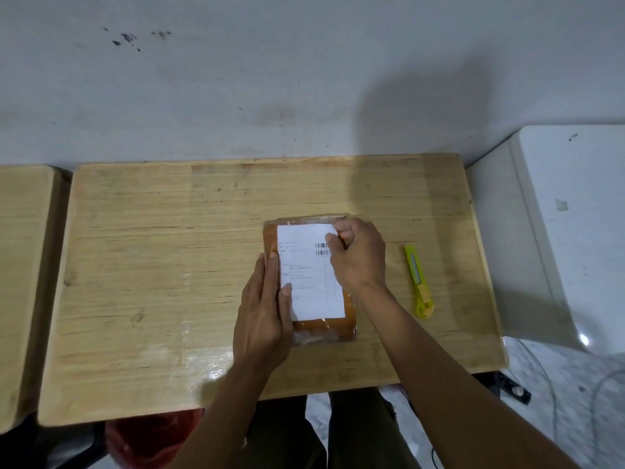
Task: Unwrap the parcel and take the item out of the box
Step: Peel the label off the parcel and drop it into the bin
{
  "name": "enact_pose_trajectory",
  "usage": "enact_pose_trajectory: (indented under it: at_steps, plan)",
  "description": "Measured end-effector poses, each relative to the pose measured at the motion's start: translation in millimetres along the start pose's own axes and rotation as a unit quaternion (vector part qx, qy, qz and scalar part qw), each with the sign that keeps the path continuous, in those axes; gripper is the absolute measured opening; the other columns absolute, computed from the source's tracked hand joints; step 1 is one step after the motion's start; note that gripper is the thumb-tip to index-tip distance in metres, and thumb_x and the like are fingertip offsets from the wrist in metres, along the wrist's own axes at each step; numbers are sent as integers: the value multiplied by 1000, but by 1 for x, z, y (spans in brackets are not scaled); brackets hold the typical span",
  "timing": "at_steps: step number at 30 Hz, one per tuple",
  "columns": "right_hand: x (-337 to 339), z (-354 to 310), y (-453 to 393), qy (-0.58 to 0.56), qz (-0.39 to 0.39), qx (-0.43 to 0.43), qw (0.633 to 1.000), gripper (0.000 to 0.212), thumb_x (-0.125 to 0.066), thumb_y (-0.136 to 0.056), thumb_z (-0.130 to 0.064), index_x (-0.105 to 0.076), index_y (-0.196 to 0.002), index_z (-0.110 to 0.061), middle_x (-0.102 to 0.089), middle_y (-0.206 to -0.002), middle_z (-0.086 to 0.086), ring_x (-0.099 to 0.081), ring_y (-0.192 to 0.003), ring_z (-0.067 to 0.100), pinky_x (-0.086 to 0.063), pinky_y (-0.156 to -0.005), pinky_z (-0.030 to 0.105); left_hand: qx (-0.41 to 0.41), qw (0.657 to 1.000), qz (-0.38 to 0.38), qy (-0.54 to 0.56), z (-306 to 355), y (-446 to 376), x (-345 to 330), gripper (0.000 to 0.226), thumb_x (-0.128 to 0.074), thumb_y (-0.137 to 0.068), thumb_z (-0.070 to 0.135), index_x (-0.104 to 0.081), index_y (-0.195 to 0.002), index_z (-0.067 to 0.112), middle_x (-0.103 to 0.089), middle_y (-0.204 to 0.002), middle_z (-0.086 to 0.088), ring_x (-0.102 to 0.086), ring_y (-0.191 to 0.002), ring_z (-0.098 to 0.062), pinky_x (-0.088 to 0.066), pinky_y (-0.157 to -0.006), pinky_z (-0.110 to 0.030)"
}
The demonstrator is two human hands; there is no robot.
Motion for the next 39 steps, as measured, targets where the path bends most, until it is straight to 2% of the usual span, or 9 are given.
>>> enact_pose_trajectory:
  at_steps: [3,8,13,19,22,29,33,36,39]
  plan:
    - [-1,-2,-2,0,6,0,1000,8,-69,-89,-20,-65,-92,-27,-63,-93,-3,-61,-95,21,-56,-80,43,9,1000,-6,8,-1,0,0,56,-37,-105,24,-23,-157,10,-22,-163,-1,-16,-153,-13,-28,-119,-35]
    - [-3,-3,-4,17,2,28,999,9,-69,-89,-21,-65,-86,-29,-66,-89,-4,-63,-89,22,-56,-73,45,3,1000,-1,4,1,0,0,55,-38,-104,22,-25,-156,6,-22,-162,-2,-19,-152,-18,-31,-117,-40]
    - [3,-5,6,66,11,106,992,3,-65,-92,-22,-63,-90,-20,-63,-97,-6,-48,-99,19,-49,-75,44,-6,1000,5,6,1,0,-1,55,-41,-103,18,-27,-154,3,-25,-162,-5,-20,-152,-20,-35,-117,-46]
    - [9,-4,6,44,2,116,992,6,-63,-94,-25,-65,-91,-20,-59,-88,-20,-56,-99,17,-49,-76,33,-16,1000,14,0,4,1,0,53,-38,-104,20,-30,-152,-1,-26,-160,-6,-25,-151,-24,-36,-116,-46]
    - [11,-4,8,38,-6,121,992,8,-62,-96,-26,-64,-91,-20,-52,-82,-26,-55,-100,14,-46,-76,28,1,1000,7,11,2,0,-1,54,-38,-105,20,-27,-154,3,-23,-161,-2,-21,-152,-19,-36,-116,-48]
    - [17,-5,11,28,-23,117,993,11,-60,-97,-25,-65,-95,-16,-50,-84,-22,-50,-100,11,-35,-72,10,17,1000,2,20,0,0,-1,55,-39,-105,22,-25,-156,7,-21,-162,-1,-20,-152,-17,-37,-116,-47]
    - [16,-8,7,51,-3,129,990,7,-63,-95,-25,-66,-94,-18,-57,-84,-15,-53,-98,13,-44,-74,28,21,1000,-2,11,-1,0,-2,55,-38,-105,23,-25,-156,7,-23,-163,-3,-20,-152,-16,-36,-116,-45]
    - [10,-9,2,51,-6,125,991,9,-65,-93,-21,-66,-102,-19,-64,-84,-9,-54,-95,16,-48,-73,30,17,1000,-1,8,-1,1,-2,55,-39,-104,22,-27,-155,7,-25,-162,-4,-21,-152,-18,-35,-117,-44]
    - [6,-12,1,69,-31,159,984,8,-65,-92,-18,-67,-99,-16,-58,-76,-8,-53,-87,18,-44,-71,29,17,1000,1,7,-1,0,-3,54,-39,-104,21,-26,-155,6,-25,-162,-5,-21,-152,-18,-34,-117,-43]
Point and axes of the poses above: each hand's wrist, its own y-axis away from the middle knuckle, its own x-axis out of the back of the hand, z = x × y, the point moved 4 cm from there along -y, towards the middle knuckle
